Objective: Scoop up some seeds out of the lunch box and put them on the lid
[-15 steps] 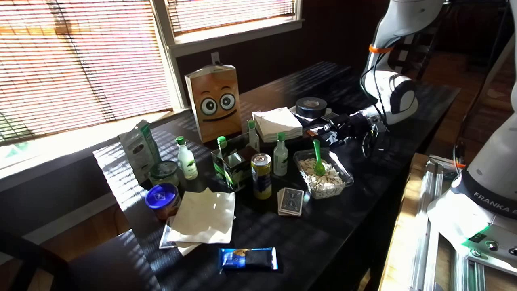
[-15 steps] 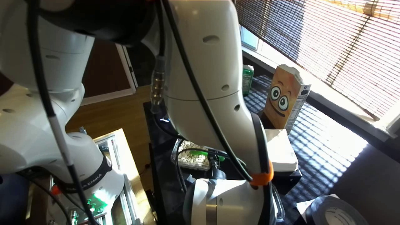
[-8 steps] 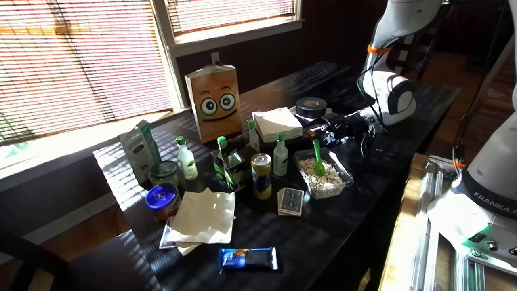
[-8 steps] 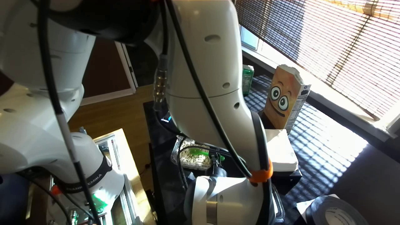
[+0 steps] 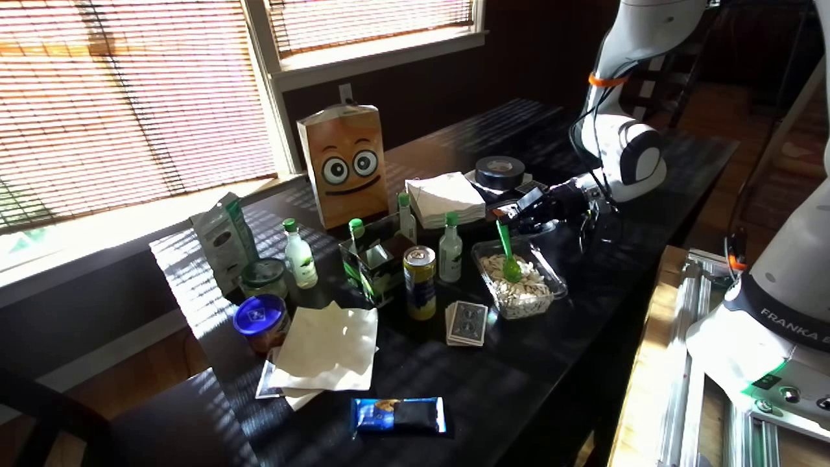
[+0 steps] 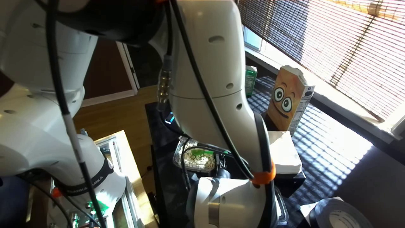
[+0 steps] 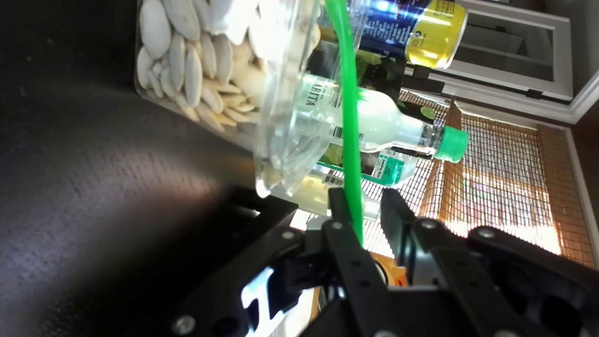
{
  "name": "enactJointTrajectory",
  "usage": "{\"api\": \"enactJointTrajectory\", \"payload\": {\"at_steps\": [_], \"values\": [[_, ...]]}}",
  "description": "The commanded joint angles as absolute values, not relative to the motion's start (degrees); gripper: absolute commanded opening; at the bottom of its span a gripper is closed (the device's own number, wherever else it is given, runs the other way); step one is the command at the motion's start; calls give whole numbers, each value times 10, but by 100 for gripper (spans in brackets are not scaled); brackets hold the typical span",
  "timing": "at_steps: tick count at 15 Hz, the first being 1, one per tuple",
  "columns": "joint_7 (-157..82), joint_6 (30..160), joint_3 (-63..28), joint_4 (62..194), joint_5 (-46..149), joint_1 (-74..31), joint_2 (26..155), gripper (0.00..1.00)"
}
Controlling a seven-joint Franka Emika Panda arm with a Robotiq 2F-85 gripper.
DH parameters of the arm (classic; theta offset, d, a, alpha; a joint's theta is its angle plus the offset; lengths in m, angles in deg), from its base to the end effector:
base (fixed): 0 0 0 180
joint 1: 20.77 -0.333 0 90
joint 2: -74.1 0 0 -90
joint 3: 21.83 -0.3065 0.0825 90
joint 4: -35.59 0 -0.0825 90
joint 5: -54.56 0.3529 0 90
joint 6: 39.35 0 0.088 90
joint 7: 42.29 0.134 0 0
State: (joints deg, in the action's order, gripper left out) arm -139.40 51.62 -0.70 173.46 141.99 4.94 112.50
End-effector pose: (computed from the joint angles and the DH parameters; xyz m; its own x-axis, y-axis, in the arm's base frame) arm 0.3229 -0.1931 0.0733 0.7817 -0.5891 0.2048 0.0081 -0.3187 -0.9478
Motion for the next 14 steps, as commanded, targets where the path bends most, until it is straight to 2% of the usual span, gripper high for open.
{"api": "enactJointTrajectory", "payload": {"at_steps": [1, 2, 3, 4, 5, 14], "values": [[-1402, 513, -8, 1737, 1448, 41, 1138, 13], [-1402, 513, -8, 1737, 1449, 41, 1139, 10], [-1402, 514, -8, 1737, 1450, 41, 1139, 2], [-1401, 513, -8, 1736, 1450, 41, 1140, 0], [-1403, 511, -7, 1736, 1449, 43, 1139, 3], [-1607, 497, 32, 1761, 1335, 41, 1082, 3]]}}
